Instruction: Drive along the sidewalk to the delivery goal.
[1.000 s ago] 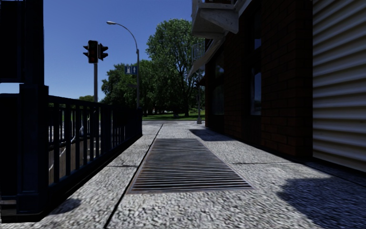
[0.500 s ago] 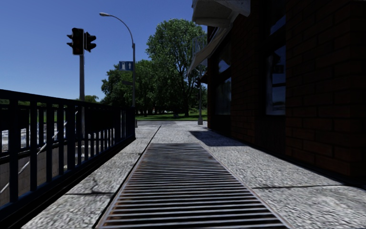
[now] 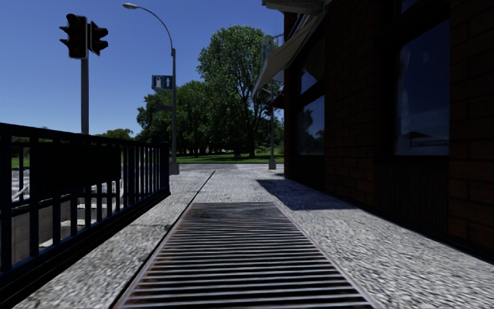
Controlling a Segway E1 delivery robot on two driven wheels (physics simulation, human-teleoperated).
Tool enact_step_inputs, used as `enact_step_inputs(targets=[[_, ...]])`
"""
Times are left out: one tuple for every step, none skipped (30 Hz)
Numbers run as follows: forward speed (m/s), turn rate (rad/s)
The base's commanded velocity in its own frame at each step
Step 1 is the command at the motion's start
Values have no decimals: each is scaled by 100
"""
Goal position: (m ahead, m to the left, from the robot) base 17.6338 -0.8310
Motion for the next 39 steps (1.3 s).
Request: enact_step_inputs(targets=[[194,0],[194,0],[194,0],[194,0],[194,0],[194,0],[194,0],[194,0],[194,0],[194,0],[194,0],[194,0],[194,0],[194,0],[194,0],[194,0],[194,0],[194,0],[194,0],[194,0],[194,0],[194,0],[194,0],[194,0],[194,0],[194,0],[194,0],[194,0],[194,0],[194,0],[194,0],[194,0],[194,0],[194,0],[194,0],[194,0],[194,0],[194,0],[194,0]])
